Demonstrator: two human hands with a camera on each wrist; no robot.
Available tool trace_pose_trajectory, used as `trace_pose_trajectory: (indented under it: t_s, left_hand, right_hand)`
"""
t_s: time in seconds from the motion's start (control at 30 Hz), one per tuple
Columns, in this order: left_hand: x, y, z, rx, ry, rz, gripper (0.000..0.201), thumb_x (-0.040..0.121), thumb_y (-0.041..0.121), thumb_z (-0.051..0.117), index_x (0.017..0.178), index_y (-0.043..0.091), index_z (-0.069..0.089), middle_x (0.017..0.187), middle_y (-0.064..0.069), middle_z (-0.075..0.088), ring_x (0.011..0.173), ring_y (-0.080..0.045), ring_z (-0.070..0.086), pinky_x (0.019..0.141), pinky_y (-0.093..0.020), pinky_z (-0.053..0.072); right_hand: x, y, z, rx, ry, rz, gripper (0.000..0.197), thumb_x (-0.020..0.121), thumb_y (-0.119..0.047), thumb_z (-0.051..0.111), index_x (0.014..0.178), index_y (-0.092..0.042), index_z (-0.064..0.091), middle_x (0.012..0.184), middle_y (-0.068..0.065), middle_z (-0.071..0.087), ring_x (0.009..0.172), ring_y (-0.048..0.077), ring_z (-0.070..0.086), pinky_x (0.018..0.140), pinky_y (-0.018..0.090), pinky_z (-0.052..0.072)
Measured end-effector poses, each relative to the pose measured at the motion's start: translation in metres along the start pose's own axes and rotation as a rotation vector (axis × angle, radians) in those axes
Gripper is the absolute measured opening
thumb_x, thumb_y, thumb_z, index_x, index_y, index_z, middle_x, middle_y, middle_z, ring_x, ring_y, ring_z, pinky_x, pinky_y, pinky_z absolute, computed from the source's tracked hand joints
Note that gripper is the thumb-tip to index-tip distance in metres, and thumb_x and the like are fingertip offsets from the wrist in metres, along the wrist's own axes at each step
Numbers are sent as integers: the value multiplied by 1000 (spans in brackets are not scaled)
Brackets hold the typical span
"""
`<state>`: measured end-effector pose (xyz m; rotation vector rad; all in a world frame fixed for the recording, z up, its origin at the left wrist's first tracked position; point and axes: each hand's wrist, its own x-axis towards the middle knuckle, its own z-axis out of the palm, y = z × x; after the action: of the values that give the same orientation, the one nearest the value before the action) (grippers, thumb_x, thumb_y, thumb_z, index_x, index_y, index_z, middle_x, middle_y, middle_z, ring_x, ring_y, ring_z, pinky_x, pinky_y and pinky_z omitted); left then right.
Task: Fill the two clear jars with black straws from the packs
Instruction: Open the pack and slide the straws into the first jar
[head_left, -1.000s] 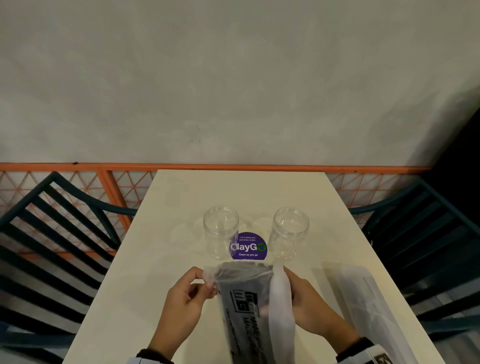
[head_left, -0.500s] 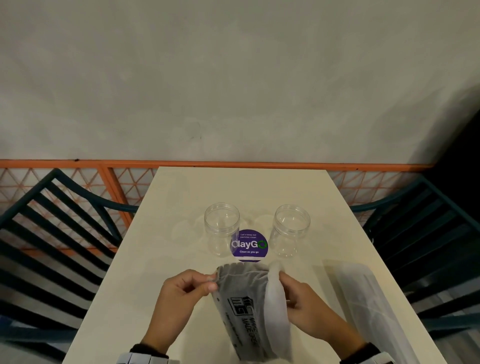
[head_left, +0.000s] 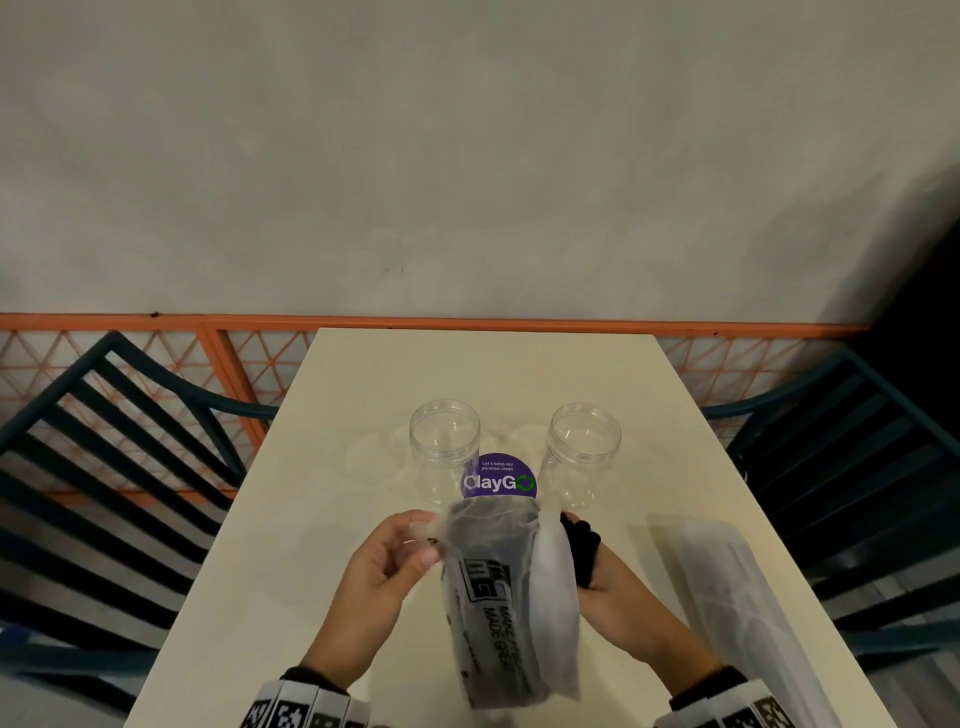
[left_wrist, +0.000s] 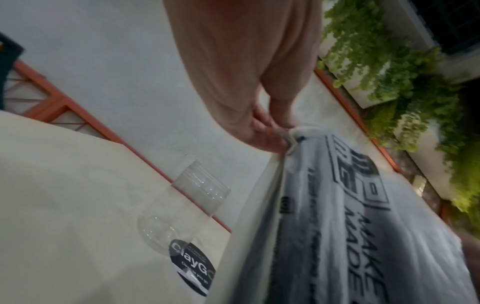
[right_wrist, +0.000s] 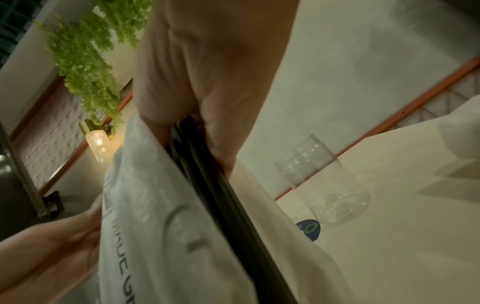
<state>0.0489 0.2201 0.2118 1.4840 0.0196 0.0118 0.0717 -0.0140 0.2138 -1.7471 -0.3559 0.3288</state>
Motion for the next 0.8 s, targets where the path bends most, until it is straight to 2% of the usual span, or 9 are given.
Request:
trace_pose_trajectory:
  t_s: [0.07, 0.17, 0.23, 0.3, 0.4, 0.57, 0.63, 0.7, 0.8]
  left_hand:
    - [1, 0, 0, 9, -27, -28, 29, 78, -8, 61, 97, 13, 67, 88, 7, 75, 83, -8, 68, 74, -14, 52]
    - [3, 1, 6, 26, 86, -29, 16, 73, -9, 66, 73, 6, 70, 70, 2, 74, 66, -7, 64, 62, -12, 50]
    - [5, 0, 8, 55, 124, -10, 23, 74, -7, 66, 62, 11, 67, 62, 3, 69, 60, -4, 58, 59, -11, 48]
    - [7, -2, 8, 104, 125, 11, 32, 77, -4, 65, 58, 21, 65, 69, 4, 68, 61, -4, 56, 60, -13, 47]
    - [8, -7, 12, 87, 122, -15, 25, 84, -1, 58, 72, 20, 65, 91, -8, 69, 78, -17, 63, 69, -19, 53]
    - [4, -7, 4, -16, 30, -76, 11, 88, 5, 52, 92, -3, 58, 98, -9, 70, 91, -25, 66, 85, -27, 55]
    - [1, -2, 0, -11, -54, -55, 10, 85, 3, 57, 95, 1, 58, 94, -4, 71, 90, -21, 66, 86, -27, 54]
    - [1, -1, -1, 12, -126, -46, 29, 78, 1, 64, 103, 15, 63, 100, 3, 72, 91, -14, 66, 82, -23, 54]
    - [5, -3, 1, 24, -26, -14, 18, 64, 6, 79, 77, 15, 71, 81, 0, 71, 78, -15, 64, 68, -18, 52]
  right_hand:
    - [1, 0, 0, 3, 10, 18, 51, 78, -21, 68, 126, -17, 50, 119, -5, 62, 112, 7, 57, 91, 16, 45]
    - [2, 3, 3, 7, 73, -11, 48, 72, -13, 75, 114, -12, 54, 108, 0, 65, 102, 5, 61, 84, 15, 47]
    - [4, 6, 5, -13, 109, -29, 49, 71, -5, 77, 113, -11, 53, 109, 3, 64, 103, 8, 61, 85, 18, 47]
    - [4, 10, 7, -14, 139, -35, 50, 69, -6, 79, 111, -12, 53, 108, 4, 64, 104, 13, 61, 88, 22, 48]
    - [5, 12, 9, 2, 189, -43, 50, 66, -4, 80, 108, -10, 54, 102, 2, 65, 101, 15, 62, 87, 25, 48]
    - [1, 4, 8, 39, 270, -80, 26, 61, -15, 74, 66, -23, 50, 63, -8, 53, 63, 7, 49, 61, 17, 41]
    - [1, 0, 7, 40, 234, -85, 29, 63, -9, 73, 76, -22, 51, 70, -12, 56, 67, 5, 51, 64, 14, 42]
    - [2, 0, 6, 82, 184, -75, 42, 67, 2, 74, 97, -16, 51, 85, -20, 62, 79, -3, 58, 69, 10, 46]
    - [2, 0, 9, 100, 159, -67, 52, 69, 1, 77, 112, -15, 52, 101, -23, 65, 97, -4, 60, 77, 7, 46]
